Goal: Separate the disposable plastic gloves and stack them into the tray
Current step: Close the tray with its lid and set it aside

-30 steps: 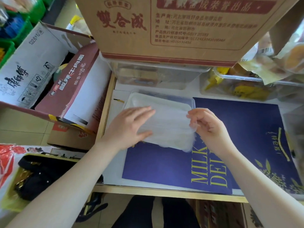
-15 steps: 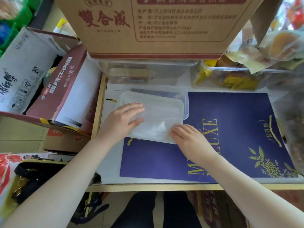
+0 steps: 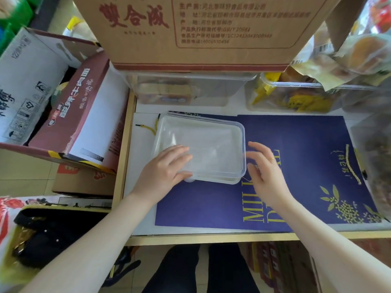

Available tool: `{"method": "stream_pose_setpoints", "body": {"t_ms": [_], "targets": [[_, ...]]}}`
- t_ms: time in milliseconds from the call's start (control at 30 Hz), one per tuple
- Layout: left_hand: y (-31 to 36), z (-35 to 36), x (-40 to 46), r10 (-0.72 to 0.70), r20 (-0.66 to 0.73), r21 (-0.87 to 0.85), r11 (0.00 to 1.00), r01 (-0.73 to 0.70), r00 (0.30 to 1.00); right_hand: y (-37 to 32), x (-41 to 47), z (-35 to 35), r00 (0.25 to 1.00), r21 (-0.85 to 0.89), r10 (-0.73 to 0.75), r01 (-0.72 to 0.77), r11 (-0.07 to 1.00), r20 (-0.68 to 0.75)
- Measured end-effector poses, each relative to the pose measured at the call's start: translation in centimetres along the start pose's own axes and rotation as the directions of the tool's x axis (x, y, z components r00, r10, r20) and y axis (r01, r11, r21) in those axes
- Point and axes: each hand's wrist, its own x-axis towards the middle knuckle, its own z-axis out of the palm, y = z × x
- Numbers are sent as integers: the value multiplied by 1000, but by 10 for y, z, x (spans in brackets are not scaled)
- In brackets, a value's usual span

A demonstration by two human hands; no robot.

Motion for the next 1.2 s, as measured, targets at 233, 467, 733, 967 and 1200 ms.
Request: {"method": "stream_pose_setpoints", "body": {"t_ms": [233, 467, 733, 967, 1200], "targets": [[-4, -4, 5, 120, -33, 101, 988, -116, 992, -26, 31, 8, 720, 436, 682, -660, 613, 131], [21, -24, -31, -97, -167, 60, 992, 108, 981, -29, 37, 6, 749, 223, 650, -660, 717, 127], [66, -10, -27, -835, 326, -652, 141, 745, 443, -33, 42, -4, 778, 127, 627, -627, 768, 48], [49, -5, -22, -443, -101, -88, 896, 435, 891, -43, 43, -16, 727, 215, 675, -685, 696, 127], [40, 6, -6, -543, -207, 61, 823, 564, 814, -34, 32, 0, 775, 62, 626, -631, 773, 91]]}}
